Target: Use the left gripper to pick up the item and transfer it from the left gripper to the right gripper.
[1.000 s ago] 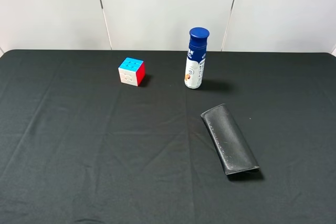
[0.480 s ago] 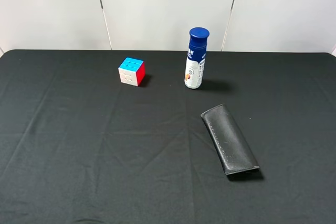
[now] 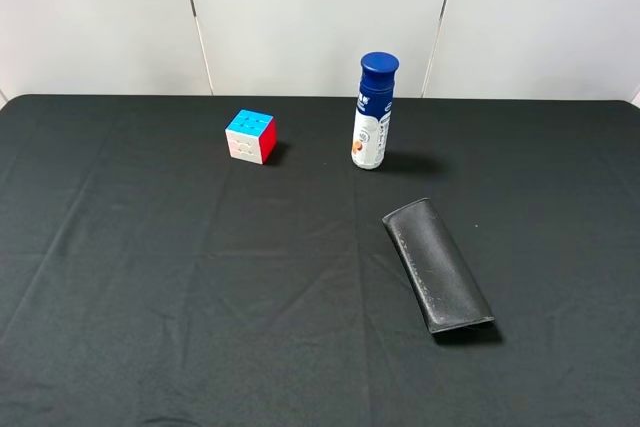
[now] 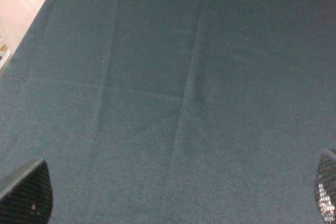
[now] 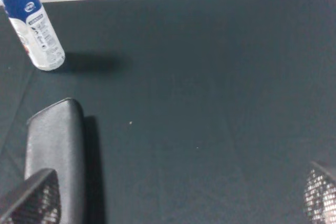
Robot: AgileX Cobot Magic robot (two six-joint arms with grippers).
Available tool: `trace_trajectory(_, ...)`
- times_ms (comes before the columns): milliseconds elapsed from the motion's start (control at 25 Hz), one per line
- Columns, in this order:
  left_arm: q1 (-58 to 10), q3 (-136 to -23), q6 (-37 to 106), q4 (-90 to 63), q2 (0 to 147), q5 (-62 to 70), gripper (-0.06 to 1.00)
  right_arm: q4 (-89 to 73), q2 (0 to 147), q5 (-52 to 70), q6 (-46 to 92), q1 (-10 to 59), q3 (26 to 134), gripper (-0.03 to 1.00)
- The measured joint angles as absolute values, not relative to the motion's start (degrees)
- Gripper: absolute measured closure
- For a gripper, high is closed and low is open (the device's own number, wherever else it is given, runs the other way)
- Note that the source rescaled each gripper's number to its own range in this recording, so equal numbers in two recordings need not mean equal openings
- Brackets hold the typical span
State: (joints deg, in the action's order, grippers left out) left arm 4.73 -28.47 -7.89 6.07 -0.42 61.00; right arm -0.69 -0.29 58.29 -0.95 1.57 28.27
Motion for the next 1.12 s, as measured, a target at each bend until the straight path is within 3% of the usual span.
trace_trajectory(280,4.73,-28.47,-7.89,6.07,-0.42,61.0,-0.06,-0.82,-0.29,58.29,-0.95,-3.17,28.27,-0.03)
trace_trajectory(1120,4.9,-28.47,-7.89,6.07,-0.42,61.0,-0.06,-0.86,-0.29,58.29,-0.95,-3.5,28.27,-0.03)
